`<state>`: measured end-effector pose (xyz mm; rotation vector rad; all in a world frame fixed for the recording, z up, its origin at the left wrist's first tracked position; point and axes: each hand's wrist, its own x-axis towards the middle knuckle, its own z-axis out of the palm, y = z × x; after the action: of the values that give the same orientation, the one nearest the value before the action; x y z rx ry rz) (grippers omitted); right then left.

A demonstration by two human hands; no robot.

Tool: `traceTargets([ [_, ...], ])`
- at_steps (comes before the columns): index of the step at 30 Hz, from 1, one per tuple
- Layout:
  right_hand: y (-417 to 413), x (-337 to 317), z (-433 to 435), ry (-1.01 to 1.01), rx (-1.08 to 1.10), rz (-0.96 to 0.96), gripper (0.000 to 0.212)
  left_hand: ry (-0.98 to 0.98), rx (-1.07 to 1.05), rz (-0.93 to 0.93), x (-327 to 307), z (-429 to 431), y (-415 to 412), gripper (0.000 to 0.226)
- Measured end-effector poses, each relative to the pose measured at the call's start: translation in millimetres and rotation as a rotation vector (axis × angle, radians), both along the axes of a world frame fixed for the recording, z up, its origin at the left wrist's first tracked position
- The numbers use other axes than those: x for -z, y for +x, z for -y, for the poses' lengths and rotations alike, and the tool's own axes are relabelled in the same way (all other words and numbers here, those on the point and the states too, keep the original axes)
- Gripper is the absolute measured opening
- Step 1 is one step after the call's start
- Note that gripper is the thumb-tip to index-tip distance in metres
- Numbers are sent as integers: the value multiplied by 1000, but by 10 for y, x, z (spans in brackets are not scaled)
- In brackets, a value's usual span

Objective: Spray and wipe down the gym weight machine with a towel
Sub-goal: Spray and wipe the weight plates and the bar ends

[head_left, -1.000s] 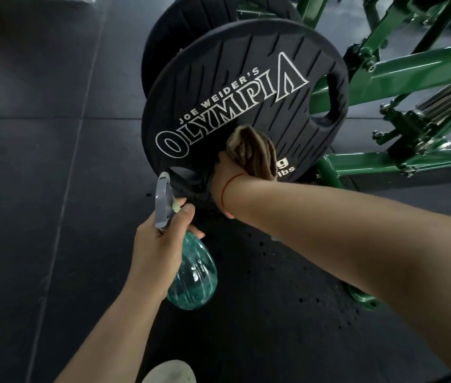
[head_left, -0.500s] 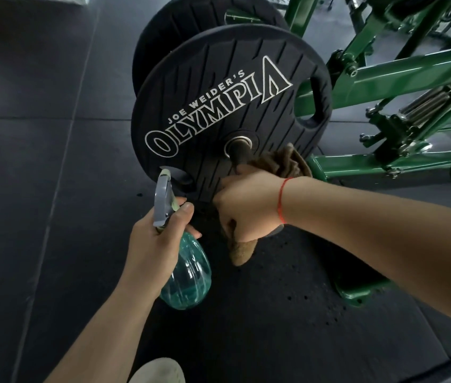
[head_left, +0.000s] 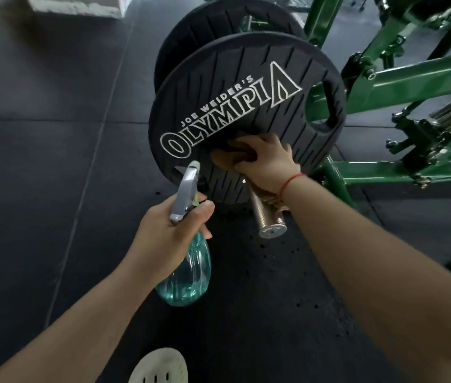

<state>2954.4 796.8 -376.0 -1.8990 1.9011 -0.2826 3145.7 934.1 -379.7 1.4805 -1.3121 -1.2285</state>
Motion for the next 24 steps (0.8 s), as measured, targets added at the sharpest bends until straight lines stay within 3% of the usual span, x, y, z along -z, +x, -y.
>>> traceTargets([
  [4,61,111,-251,-162,11,-249,59,7,68,132,-319,-73,80,24],
  [8,-29,132,-433,-180,19,-184,50,40,119,248,-686,-138,143,35],
  [11,-153,174,-671,-175,158,50,53,100,140,317,-913,-135,209,51],
  [13,-243,260,-782,-74,312,262,56,118,158,341,-1021,-123,215,50],
  [16,-368,345,-954,159,600,749,39,114,151,317,-1127,-39,182,40],
  [18,-391,431,-1102,258,753,999,36,90,181,315,-1153,58,156,48],
  [22,-274,473,-1249,358,1242,1355,36,56,279,328,-1209,309,38,45],
  [24,-165,359,-1252,490,1361,1487,32,44,335,321,-1218,420,9,43],
])
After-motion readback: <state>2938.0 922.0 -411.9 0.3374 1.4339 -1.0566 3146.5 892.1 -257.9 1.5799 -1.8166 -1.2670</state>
